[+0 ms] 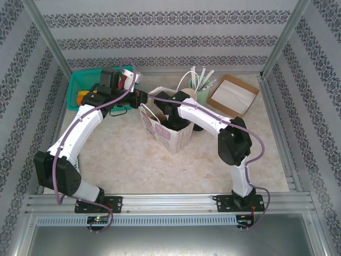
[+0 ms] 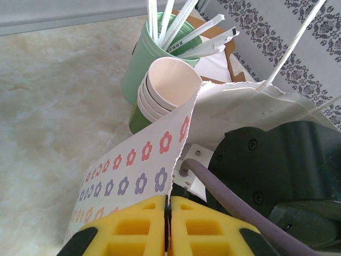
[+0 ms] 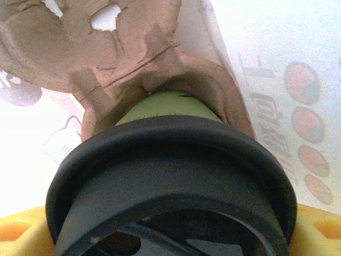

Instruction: Pack the takeout coffee

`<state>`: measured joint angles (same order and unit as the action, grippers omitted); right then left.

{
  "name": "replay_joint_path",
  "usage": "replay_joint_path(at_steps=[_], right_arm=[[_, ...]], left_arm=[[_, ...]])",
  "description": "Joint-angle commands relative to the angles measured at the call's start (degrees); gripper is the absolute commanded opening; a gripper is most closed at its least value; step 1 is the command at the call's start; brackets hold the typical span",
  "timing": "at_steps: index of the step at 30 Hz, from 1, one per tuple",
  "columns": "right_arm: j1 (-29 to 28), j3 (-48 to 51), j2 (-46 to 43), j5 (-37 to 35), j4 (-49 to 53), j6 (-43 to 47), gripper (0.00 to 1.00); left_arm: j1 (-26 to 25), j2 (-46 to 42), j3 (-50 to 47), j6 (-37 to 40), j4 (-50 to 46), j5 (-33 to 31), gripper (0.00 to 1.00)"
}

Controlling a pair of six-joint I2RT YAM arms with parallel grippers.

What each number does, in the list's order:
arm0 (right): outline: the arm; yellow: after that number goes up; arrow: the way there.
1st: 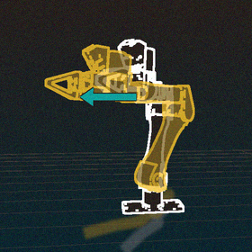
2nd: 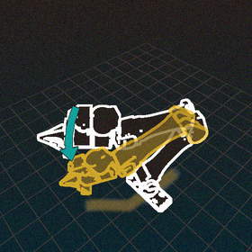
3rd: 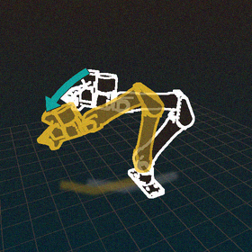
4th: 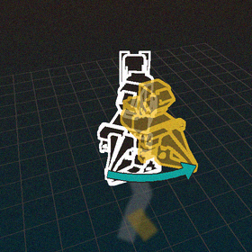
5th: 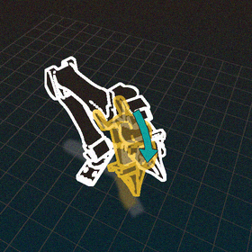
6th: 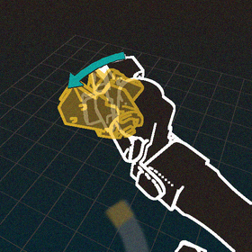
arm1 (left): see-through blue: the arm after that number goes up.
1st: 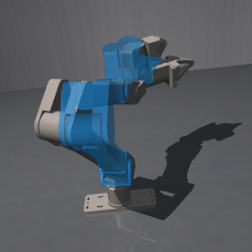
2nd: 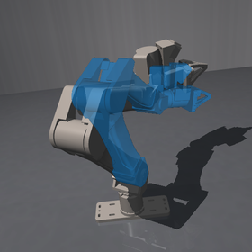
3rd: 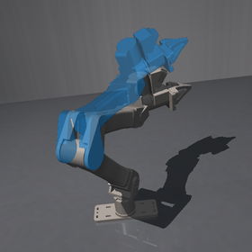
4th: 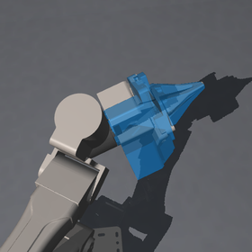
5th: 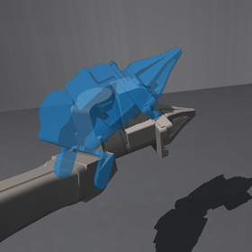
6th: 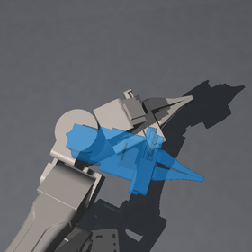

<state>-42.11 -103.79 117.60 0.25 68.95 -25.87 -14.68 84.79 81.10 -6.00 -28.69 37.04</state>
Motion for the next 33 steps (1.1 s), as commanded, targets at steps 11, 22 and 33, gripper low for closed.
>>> replay_joint_path(at_steps=[11,22,33], right_arm=[[0.72,-1.55,1.81,3.22,7.19,0.52,0.8],[0.71,-6.75,-1.04,2.63,9.47,-0.24,0.88],[0.63,-12.87,-2.06,2.52,13.39,2.43,0.98]], left_arm=[[-1.76,-0.58,0.19,2.57,-0.21,-1.44,0.11],[-1.85,-0.21,0.4,3.02,-0.67,-1.87,0.11],[-1.85,0.2,0.22,3.45,-1.05,-4.77,0.12]])
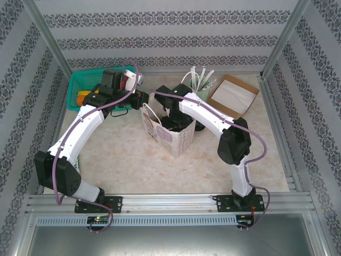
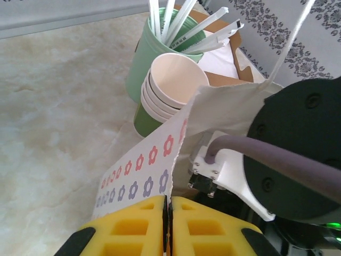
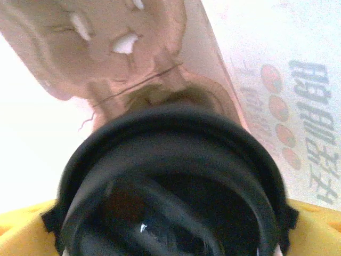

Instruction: Pack the takeout coffee

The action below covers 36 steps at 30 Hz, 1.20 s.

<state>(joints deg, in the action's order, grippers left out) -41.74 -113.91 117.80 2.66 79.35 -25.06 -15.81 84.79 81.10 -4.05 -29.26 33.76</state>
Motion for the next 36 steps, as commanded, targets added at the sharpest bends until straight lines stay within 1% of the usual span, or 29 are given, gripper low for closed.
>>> replay_joint_path(at_steps=[1,6,14,17,20,23,25,28,33,34,36], right_arm=[[0.33,-3.72,-2.3,0.11,3.65,2.45,0.98],[0.4,-9.89,-1.87,0.13,7.4,5.8,0.98],[0.42,-14.04,-3.16,1.54,8.66,9.4,0.98],[0.35,-15.02,-4.97,1.33,7.96,10.91,0.98],[0.46,-14.43,-8.08,0.1,5.12,11.09,0.98],[0.56,-11.5,-12.03,-2.11,0.1,10.17,0.98],[0.68,-6.89,-16.2,-3.72,-5.23,9.02,0.98],[0.78,0.99,-22.25,-3.71,-14.01,7.5,0.98],[1.31,9.26,-30.2,-5.27,-21.85,3.78,0.98],[1.26,11.08,-31.75,-6.42,-23.19,2.65,0.98],[1.44,14.66,-34.7,-13.09,-24.66,-2.4,0.98]], left_arm=[[-0.73,0.46,0.35,1.52,-0.58,-1.29,0.12],[-0.77,1.24,0.55,0.9,-0.12,0.09,0.11],[-0.73,1.02,0.81,1.13,-0.45,0.05,0.12],[-0.72,0.64,0.9,1.24,-0.63,-0.33,0.12],[-0.71,0.33,0.9,1.5,-0.8,-0.78,0.12],[-0.73,0.11,0.81,1.77,-0.84,-1.14,0.12],[-0.77,0.06,0.73,1.86,-0.87,-1.15,0.12],[-0.71,0.02,0.73,1.77,-0.8,-1.11,0.12],[-0.72,0.0,0.81,1.55,-0.67,-1.01,0.12],[-0.71,0.02,0.81,1.44,-0.71,-1.06,0.12],[-0.76,0.07,0.75,1.2,-0.62,-1.22,0.12]])
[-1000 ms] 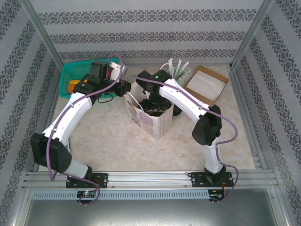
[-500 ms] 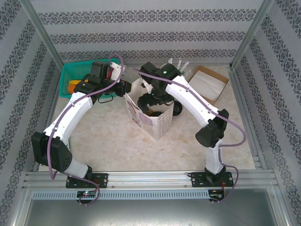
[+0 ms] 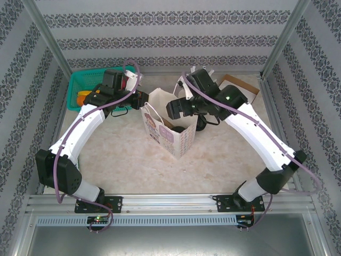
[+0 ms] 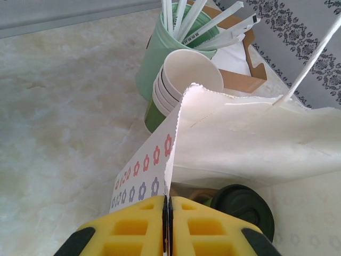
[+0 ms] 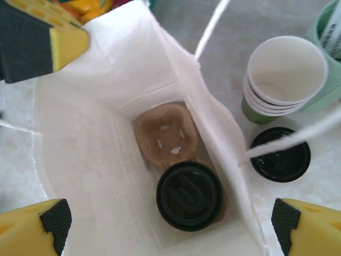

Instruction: Pack the takeout coffee

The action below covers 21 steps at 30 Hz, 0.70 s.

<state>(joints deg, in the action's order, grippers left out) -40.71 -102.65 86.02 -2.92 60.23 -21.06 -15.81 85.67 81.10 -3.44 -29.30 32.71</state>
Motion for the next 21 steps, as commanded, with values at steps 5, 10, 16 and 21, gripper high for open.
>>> replay_joint_path(at_steps=[5,10,16,21], right_arm=[[0.6,15.88,-12.23,-11.32,-12.91,-15.41,0.98],[-1.15,25.44,-16.45,-17.44,-10.58,-33.21,0.97],[-4.75,29.27,-15.05,-17.43,-10.77,-36.76,0.89],[-5.26,27.48,-12.45,-15.28,-12.76,-35.99,0.74]], left_arm=[[-0.77,-0.51,0.81,0.08,-0.35,-0.44,0.12],[-0.76,-0.32,0.73,-0.27,-0.23,-0.28,0.12],[-0.75,-0.2,0.64,-0.51,-0.06,-0.43,0.13],[-0.72,-0.02,0.79,-1.12,0.03,-0.58,0.15]])
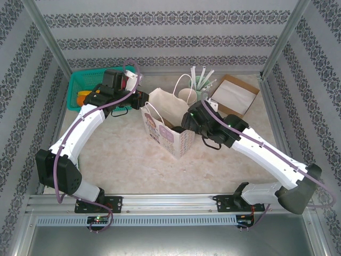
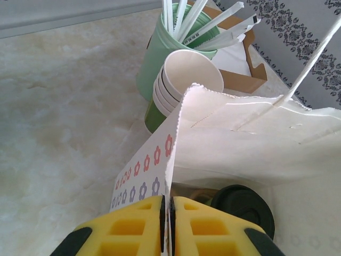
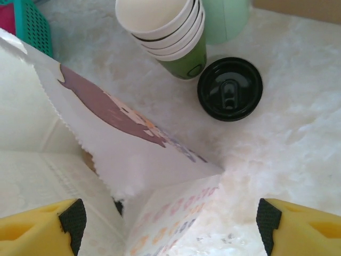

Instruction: Pack the takeout coffee

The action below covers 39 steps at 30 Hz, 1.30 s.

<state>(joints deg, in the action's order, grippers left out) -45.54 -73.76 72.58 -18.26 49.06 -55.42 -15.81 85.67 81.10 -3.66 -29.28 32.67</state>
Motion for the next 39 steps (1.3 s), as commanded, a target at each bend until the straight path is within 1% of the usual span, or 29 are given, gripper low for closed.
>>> replay_joint_path(at_steps=[1,2,3,4,6,7,9,11,13,15,16,20,21,24,25,27,29,31,32,35,36,37,38,39], right_arm=[[-0.49,-2.33,1.7,0.25,-1.38,-0.85,0.68],[-0.52,-3.1,2.41,0.04,-1.09,-0.29,0.62],[-0.61,-3.89,3.22,-0.23,-0.84,0.37,0.52],[-0.65,-4.55,4.01,-0.28,-1.13,1.16,0.45],[-0.52,-6.14,5.58,-0.04,-2.0,3.42,0.33],[-0.36,-7.32,6.54,0.21,-2.36,5.15,0.3],[0.26,-10.29,8.61,1.49,-2.07,8.46,0.29],[1.17,-13.16,10.61,3.23,-1.73,12.43,0.25],[2.46,-15.74,12.52,5.25,-1.44,16.88,0.2],[4.62,-17.62,14.34,8.13,-1.19,20.25,0.17],[5.88,-18.64,15.37,10.38,-1.31,21.89,0.16],[8.76,-23.74,20.36,15.07,-1.12,27.63,0.11],[9.06,-25.21,21.78,15.83,-0.79,28.87,0.1],[9.85,-29.63,25.64,17.64,0.01,31.88,0.09],[10.16,-30.93,26.74,18.23,0.06,32.62,0.09],[10.8,-32.96,28.48,18.86,0.54,33.66,0.09],[11.58,-34.85,30.05,19.78,0.69,34.95,0.09],[12.37,-36.25,31.28,21.58,-0.04,36.11,0.1],[12.75,-37.11,32.0,22.22,-0.39,36.48,0.1],[13.12,-39.81,33.95,23.14,-0.71,37.59,0.11],[13.19,-40.79,34.56,23.1,-0.32,37.77,0.14],[13.28,-41.9,35.01,22.89,0.38,37.55,0.2],[13.28,-42.62,35.2,22.58,0.96,37.22,0.23],[13.45,-42.62,34.93,22.73,1.04,36.79,0.28]], left_arm=[[-0.71,-0.1,0.9,-1.21,0.1,-0.78,0.16],[-0.79,-0.01,0.98,-1.83,0.25,-1.11,0.17],[-0.78,0.09,1.05,-2.66,0.52,-1.28,0.17],[-0.78,0.26,1.26,-3.05,0.56,-0.85,0.18],[-0.78,0.54,2.04,-3.6,0.23,-0.71,0.18],[-0.78,0.54,2.51,-3.94,-0.02,-1.18,0.18],[-0.72,-0.14,3.18,-5.03,-0.56,-1.86,0.2],[-0.75,-1.74,1.94,-7.29,0.53,-2.48,0.31],[-0.72,-4.18,-0.58,-9.91,2.08,-3.39,0.48],[-0.67,-6.57,-2.58,-12.42,2.82,-5.85,0.66],[-0.62,-8.0,-3.1,-13.29,2.78,-7.22,0.74],[0.66,-12.79,-3.53,-14.82,2.68,-11.17,0.97],[1.06,-13.78,-3.73,-15.14,3.05,-12.19,1.0],[2.36,-16.18,-4.67,-17.78,3.97,-17.51,1.0],[2.54,-16.52,-4.61,-19.25,3.46,-20.99,1.0],[2.73,-16.18,-3.43,-23.37,-0.37,-31.86,1.0],[2.92,-15.6,-2.18,-29.99,-7.13,-47.14,1.0],[3.6,-15.76,-3.66,-34.7,-9.88,-57.43,1.0],[4.47,-16.06,-5.04,-35.35,-9.14,-59.52,1.0],[6.96,-15.48,-8.75,-36.73,-4.8,-59.71,1.0],[7.49,-14.39,-9.02,-37.95,-4.65,-59.37,1.0],[7.95,-12.74,-8.83,-39.39,-5.47,-58.55,1.0],[8.32,-10.96,-8.27,-40.72,-6.9,-57.52,1.0],[8.41,-9.33,-7.8,-41.45,-8.07,-56.7,1.0]])
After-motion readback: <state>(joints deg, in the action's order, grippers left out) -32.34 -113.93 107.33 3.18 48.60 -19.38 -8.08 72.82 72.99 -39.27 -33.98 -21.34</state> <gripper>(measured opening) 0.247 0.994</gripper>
